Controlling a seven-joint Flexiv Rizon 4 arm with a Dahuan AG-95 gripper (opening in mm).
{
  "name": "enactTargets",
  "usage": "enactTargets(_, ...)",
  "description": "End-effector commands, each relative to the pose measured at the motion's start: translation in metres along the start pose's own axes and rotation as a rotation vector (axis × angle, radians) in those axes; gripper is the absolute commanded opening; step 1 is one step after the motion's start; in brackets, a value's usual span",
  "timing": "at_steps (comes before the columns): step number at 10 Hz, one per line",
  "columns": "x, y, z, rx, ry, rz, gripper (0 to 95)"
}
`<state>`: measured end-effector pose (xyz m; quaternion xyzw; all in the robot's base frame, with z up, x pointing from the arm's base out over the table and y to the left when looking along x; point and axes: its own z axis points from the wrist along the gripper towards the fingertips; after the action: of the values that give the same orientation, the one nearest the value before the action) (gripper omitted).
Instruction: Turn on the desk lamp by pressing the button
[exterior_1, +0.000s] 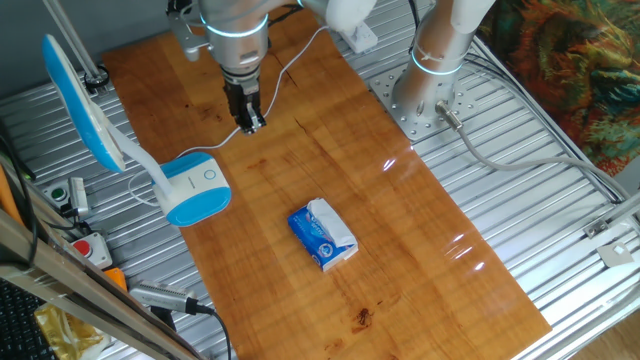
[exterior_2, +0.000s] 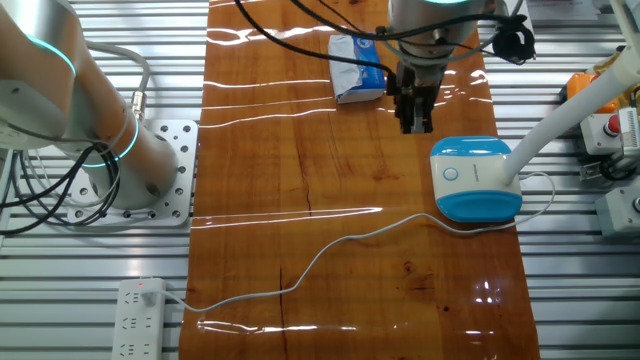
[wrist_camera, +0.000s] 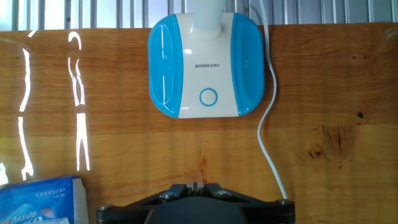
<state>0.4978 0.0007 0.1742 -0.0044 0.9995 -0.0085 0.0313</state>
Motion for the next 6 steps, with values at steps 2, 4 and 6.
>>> enactTargets(2,-0.008,0.0,-0.001,0.001,0.002,0.004,0.0)
enactTargets(4,-0.023,-0.002,0.007,0.012,0.005,-0.021,0.0)
enactTargets(6,-0.033,-0.006,0.023,0.012,0.005,-0.051,0.0)
